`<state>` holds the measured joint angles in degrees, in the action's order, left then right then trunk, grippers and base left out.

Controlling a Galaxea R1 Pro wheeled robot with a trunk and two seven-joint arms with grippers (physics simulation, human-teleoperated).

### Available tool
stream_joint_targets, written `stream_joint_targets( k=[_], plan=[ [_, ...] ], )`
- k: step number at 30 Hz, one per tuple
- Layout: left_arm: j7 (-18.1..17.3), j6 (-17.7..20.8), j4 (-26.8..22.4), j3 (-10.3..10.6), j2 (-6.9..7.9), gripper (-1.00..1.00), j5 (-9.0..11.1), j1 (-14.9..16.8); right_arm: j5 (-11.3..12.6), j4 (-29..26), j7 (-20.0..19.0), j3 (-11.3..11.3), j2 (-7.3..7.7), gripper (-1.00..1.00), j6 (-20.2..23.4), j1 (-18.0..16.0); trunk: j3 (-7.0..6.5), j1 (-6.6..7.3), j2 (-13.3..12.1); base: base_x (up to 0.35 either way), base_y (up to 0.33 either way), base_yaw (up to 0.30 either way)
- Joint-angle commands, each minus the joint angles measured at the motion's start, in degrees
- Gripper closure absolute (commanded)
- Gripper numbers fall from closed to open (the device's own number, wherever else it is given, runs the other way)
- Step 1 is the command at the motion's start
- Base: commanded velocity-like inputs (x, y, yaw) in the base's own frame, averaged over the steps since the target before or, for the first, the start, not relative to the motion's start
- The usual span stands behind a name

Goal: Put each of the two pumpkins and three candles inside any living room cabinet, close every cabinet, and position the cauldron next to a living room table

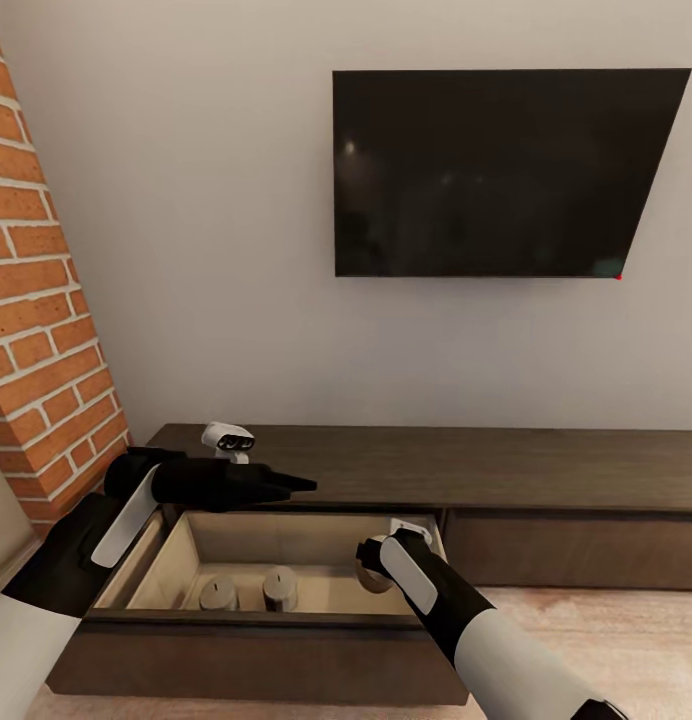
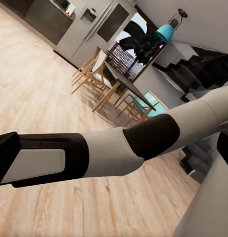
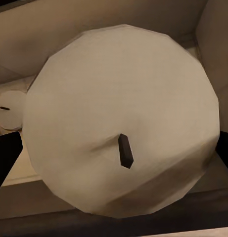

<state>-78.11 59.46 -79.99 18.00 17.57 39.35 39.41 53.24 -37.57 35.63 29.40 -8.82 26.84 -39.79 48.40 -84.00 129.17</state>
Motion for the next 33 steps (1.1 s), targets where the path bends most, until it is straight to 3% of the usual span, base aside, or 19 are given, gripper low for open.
stream_joint_targets(
  k=[1, 25, 33],
  plan=[
    [-0.1, 0.5, 0.0, 0.1, 0.07, -1.0, 0.2, 0.1, 0.4, -0.1, 0.4, 0.2, 0.03, 1.0, 0.1, -0.1, 0.06, 0.01, 0.0, 0.0, 0.0, 0.0],
    [0.0, 0.5, -0.2, 0.1, 0.09, -1.0, 0.1, 0.1, 0.4, 0.0, 0.4, 0.2, 0.12, 1.0, 0.1, -0.1, 0.06, 0.01, 0.0, 0.075, 0.0, 0.0],
    [0.0, 0.5, -0.2, 0.1, 0.09, -1.0, 0.1, 0.1, 0.4, 0.5, 0.4, 0.2, 0.12, 1.0, 0.1, -0.1, 1.5, -1.75, 3.2, 0.002, 0.0, 0.0]
  ],
)
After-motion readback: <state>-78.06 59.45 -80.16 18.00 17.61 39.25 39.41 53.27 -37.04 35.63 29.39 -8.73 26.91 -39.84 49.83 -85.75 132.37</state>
